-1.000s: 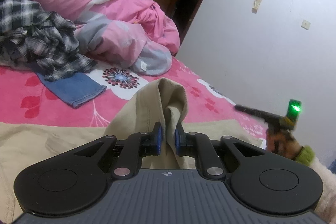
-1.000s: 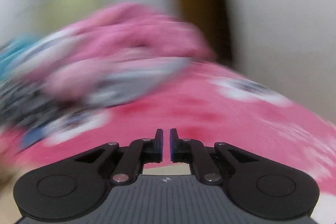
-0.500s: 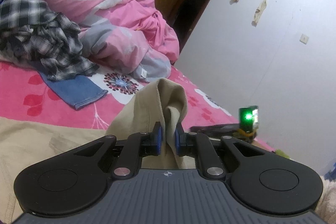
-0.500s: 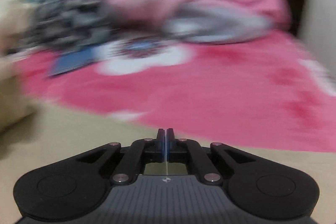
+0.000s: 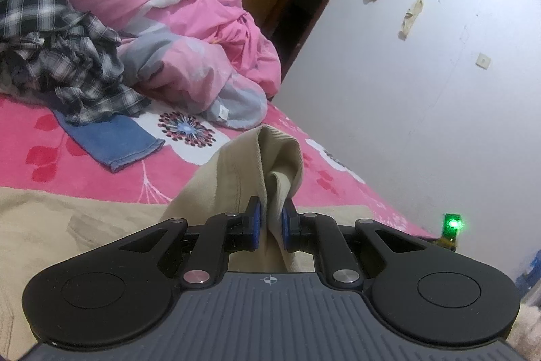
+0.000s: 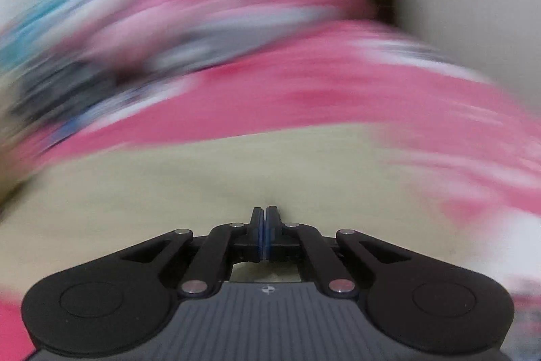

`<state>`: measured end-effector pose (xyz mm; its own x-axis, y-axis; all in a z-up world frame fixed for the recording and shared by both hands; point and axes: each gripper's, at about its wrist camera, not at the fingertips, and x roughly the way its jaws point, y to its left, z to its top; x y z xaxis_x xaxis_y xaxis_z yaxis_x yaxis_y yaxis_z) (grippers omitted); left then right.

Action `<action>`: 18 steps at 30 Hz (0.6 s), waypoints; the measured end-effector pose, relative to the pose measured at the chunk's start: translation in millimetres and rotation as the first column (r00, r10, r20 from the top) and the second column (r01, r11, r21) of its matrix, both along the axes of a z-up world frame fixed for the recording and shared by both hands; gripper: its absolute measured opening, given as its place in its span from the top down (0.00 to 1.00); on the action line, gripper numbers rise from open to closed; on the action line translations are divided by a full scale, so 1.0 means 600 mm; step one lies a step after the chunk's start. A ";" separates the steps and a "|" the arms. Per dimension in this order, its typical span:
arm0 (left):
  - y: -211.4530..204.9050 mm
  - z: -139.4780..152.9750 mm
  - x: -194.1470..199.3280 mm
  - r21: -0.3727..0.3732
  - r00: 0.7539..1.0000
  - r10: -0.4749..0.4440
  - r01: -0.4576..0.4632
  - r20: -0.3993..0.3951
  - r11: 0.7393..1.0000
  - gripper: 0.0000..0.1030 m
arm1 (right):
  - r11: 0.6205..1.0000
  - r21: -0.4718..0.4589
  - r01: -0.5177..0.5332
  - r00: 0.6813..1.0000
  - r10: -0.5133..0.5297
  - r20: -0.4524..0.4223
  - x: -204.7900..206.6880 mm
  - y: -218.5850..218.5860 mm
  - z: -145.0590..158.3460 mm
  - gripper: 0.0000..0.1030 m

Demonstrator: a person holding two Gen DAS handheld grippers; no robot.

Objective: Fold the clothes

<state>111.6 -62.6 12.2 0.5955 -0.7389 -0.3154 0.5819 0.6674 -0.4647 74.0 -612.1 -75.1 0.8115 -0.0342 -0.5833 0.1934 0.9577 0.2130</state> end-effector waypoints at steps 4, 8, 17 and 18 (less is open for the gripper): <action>-0.004 0.000 -0.001 0.006 1.000 0.010 -0.010 -0.002 1.000 0.90 | 0.979 -0.034 0.199 0.979 -0.197 0.060 -0.035 -0.056 0.027 1.00; -0.016 -0.002 -0.003 0.028 1.000 0.009 -0.009 -0.001 1.000 0.90 | 0.991 0.080 -0.110 0.982 0.096 0.160 0.000 0.041 0.061 1.00; -0.046 -0.010 -0.007 0.079 1.000 -0.024 0.025 -0.004 0.997 0.89 | 0.935 0.303 0.188 0.979 -0.203 0.019 0.045 -0.120 -0.027 1.00; -0.054 -0.013 -0.005 0.090 0.999 -0.035 0.036 -0.009 0.995 0.89 | 0.895 0.333 0.296 0.946 -0.322 0.027 0.016 -0.159 -0.027 1.00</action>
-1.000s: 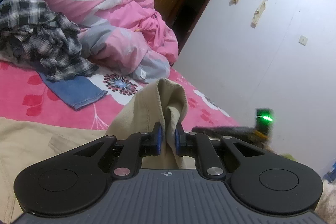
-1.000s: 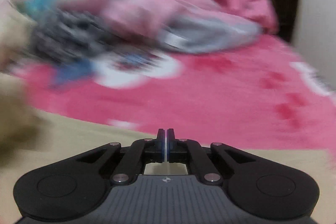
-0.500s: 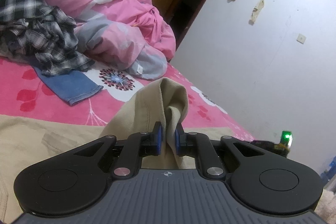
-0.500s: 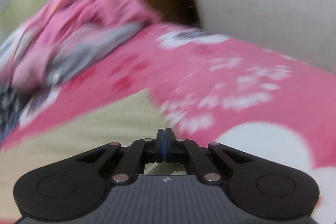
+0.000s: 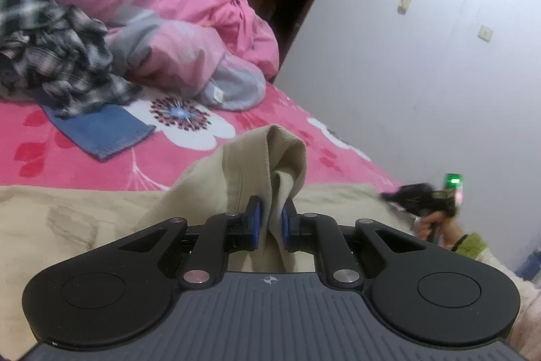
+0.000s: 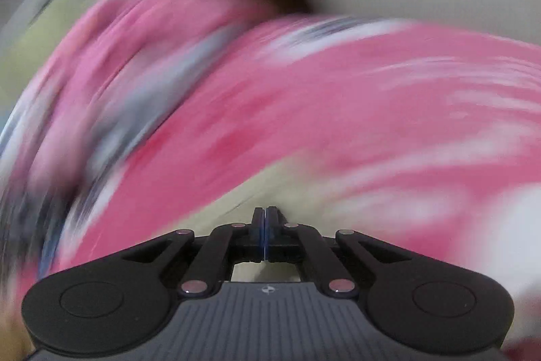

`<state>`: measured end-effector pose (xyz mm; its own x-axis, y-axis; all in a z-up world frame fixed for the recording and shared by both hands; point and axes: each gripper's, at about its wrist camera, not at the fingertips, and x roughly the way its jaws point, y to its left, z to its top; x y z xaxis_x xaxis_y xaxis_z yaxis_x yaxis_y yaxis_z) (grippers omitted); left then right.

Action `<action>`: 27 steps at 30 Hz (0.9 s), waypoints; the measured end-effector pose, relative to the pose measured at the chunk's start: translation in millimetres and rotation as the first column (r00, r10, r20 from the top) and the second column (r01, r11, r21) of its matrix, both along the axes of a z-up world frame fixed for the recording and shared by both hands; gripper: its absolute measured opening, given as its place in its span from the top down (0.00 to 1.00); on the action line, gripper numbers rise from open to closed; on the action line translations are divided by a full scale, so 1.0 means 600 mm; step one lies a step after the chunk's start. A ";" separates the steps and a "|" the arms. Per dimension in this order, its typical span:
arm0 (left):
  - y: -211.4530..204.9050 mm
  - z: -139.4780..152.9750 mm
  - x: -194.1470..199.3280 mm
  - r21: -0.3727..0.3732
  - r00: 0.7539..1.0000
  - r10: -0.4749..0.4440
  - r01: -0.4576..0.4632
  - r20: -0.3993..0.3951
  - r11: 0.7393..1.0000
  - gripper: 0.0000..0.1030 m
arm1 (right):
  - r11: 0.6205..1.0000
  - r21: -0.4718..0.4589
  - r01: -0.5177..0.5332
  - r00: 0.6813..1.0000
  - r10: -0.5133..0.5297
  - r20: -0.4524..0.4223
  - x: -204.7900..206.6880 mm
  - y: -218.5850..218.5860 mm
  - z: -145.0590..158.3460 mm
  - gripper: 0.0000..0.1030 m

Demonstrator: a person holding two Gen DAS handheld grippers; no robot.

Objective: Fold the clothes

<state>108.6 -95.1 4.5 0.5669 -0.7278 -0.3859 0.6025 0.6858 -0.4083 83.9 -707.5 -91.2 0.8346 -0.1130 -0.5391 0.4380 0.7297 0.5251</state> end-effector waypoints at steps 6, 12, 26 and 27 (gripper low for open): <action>-0.071 -0.034 0.000 0.102 0.996 -0.083 0.086 -0.033 0.991 0.43 | 0.994 0.010 0.112 0.988 -0.112 0.104 -0.184 0.007 0.024 0.99; -0.084 -0.039 -0.034 0.114 0.998 -0.065 0.067 -0.016 0.991 0.35 | 0.999 0.021 0.030 0.988 -0.032 0.151 -0.241 0.134 0.032 0.87; 0.166 0.007 -0.111 0.022 0.970 0.238 -0.239 0.045 0.971 0.29 | 0.976 -0.123 -0.179 0.952 0.203 0.228 -0.261 0.386 0.126 0.56; 0.186 0.004 -0.110 0.016 0.959 0.283 -0.283 0.034 0.959 0.29 | 0.971 -0.130 -0.199 0.947 0.225 0.228 -0.257 0.403 0.131 0.54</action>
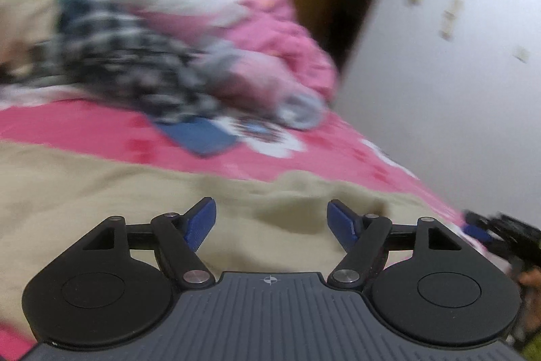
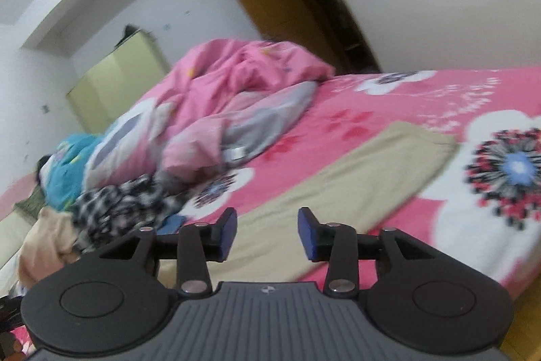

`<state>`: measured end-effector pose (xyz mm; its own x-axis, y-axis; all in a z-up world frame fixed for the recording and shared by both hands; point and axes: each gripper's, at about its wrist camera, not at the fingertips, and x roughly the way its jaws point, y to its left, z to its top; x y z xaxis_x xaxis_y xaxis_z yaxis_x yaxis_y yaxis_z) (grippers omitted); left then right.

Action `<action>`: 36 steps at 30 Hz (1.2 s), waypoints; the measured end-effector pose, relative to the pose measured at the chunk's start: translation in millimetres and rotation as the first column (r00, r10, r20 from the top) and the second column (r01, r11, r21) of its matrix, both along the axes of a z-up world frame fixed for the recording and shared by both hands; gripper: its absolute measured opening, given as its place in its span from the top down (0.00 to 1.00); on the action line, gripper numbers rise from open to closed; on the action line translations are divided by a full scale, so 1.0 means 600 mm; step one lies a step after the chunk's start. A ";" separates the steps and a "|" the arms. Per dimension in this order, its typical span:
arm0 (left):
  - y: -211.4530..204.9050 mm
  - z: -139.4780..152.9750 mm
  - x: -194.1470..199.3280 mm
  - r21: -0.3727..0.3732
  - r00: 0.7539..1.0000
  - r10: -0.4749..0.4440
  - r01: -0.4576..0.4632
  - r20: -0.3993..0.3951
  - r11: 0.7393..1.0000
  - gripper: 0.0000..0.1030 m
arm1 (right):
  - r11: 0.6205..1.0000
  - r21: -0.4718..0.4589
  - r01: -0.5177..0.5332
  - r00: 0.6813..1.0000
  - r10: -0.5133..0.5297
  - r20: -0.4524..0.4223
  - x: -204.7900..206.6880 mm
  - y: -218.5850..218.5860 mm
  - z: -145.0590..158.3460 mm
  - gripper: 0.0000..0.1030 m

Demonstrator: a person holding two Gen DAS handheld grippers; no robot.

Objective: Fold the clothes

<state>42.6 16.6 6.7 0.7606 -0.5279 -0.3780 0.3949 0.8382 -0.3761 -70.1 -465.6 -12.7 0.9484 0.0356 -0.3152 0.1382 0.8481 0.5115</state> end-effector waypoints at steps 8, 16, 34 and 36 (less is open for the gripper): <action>0.090 -0.042 0.031 0.148 0.958 0.285 -0.283 0.004 0.948 0.30 | 0.978 -0.011 -0.208 0.977 0.208 -0.038 0.058 0.140 0.022 0.50; 0.138 -0.107 0.041 0.183 0.932 0.363 -0.356 -0.004 0.916 0.35 | 0.908 -0.072 -0.412 0.910 0.408 -0.071 0.110 0.297 0.044 0.44; 0.116 -0.140 0.022 0.271 0.938 0.314 -0.343 0.145 0.899 0.30 | 0.726 -0.299 -0.619 0.775 0.501 -0.385 0.240 0.532 -0.052 0.07; 0.116 -0.141 0.022 0.272 0.939 0.312 -0.342 0.147 0.899 0.30 | 0.730 -0.302 -0.613 0.777 0.489 -0.396 0.244 0.535 -0.064 0.07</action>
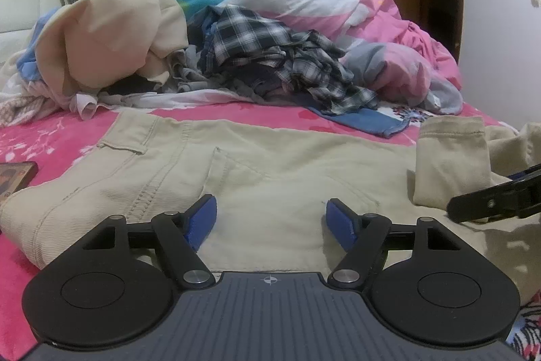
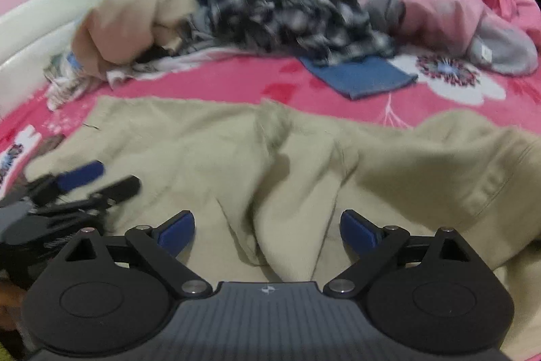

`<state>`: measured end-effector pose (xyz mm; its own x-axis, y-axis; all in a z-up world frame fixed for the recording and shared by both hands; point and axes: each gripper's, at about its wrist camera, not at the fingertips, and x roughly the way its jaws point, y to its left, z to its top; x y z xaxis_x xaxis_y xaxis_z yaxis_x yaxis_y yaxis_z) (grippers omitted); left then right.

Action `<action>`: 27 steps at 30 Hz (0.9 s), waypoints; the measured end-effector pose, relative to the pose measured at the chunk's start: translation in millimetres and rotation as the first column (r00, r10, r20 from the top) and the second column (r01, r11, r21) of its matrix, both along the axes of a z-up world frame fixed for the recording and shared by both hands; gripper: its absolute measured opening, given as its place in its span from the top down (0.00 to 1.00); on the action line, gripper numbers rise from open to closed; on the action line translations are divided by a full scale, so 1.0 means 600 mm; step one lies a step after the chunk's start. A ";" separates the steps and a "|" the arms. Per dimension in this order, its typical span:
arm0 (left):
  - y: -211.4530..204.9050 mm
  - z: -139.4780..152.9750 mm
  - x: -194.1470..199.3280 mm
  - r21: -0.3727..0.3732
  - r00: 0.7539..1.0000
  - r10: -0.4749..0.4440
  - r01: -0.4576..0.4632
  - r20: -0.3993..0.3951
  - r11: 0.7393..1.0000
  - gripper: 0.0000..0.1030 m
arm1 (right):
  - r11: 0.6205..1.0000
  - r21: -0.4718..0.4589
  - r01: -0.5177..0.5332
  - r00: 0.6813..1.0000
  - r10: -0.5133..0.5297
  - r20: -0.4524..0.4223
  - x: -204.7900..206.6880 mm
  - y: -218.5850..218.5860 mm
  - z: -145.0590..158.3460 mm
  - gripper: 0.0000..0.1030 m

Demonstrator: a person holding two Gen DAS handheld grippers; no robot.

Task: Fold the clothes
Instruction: 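Grasp the trouser cuff with the right tool and lift it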

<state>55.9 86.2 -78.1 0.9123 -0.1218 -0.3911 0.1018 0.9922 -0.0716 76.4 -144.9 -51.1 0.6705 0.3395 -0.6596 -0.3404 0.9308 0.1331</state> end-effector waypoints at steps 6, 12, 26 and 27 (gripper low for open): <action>-0.001 -0.001 0.001 0.000 1.000 0.000 0.000 0.002 1.000 0.29 | 0.998 -0.062 0.024 0.999 -0.022 0.031 0.003 0.001 -0.003 0.34; 0.000 -0.001 0.001 -0.005 1.000 0.000 0.000 -0.004 1.000 0.29 | 0.998 0.033 0.046 0.998 -0.047 0.043 0.016 -0.037 0.021 0.77; -0.011 -0.001 0.003 0.034 1.000 0.014 -0.014 -0.021 0.999 0.29 | 0.842 0.396 0.365 0.840 -0.482 0.249 -0.011 -0.369 0.169 0.84; -0.012 -0.001 0.004 0.040 1.000 0.017 -0.016 -0.022 0.999 0.29 | 0.825 0.412 0.387 0.820 -0.512 0.255 -0.016 -0.395 0.172 0.84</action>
<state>58.0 78.9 -78.7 0.9048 -0.0912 -0.4159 0.0845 0.9958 -0.0345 67.1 -382.0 52.0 0.9592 0.0950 -0.2662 0.0245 0.9104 0.4131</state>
